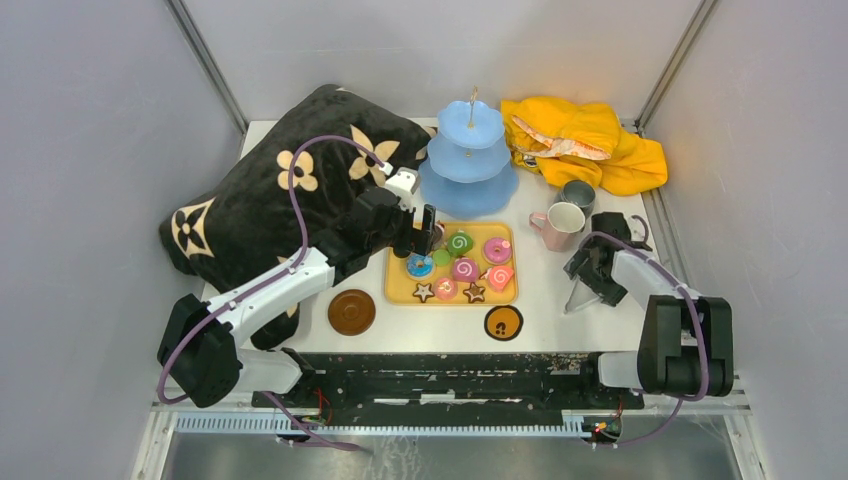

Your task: Serve the afternoon tea

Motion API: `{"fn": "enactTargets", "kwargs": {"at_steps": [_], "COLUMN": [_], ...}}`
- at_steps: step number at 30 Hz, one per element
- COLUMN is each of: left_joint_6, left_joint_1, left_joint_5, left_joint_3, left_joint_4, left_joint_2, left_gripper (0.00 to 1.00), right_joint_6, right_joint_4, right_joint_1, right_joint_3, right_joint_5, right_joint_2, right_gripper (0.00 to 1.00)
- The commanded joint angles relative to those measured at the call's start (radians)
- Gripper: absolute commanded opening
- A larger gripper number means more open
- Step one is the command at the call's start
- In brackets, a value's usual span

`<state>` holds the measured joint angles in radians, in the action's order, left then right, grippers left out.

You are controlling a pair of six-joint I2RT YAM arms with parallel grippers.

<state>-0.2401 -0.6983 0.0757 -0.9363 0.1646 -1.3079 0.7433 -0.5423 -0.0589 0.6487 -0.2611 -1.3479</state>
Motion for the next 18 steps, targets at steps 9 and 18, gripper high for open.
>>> {"fn": "enactTargets", "kwargs": {"at_steps": [9,18], "left_joint_6": [0.036,0.041], "left_joint_1": [-0.003,-0.004], "left_joint_5": [-0.008,-0.008], "left_joint_3": [-0.033,-0.039], "left_joint_4": [-0.013,-0.013], "left_joint_2": [0.017,0.012], "left_gripper": [0.99,0.99], "right_joint_6": [-0.016,-0.028], "right_joint_4": [0.075,-0.043], "right_joint_1": [-0.055,-0.06], "right_joint_3": [-0.038,0.0], "right_joint_5": [-0.031,-0.034], "right_joint_2": [0.078,0.182], "right_gripper": [0.4,0.03]}}
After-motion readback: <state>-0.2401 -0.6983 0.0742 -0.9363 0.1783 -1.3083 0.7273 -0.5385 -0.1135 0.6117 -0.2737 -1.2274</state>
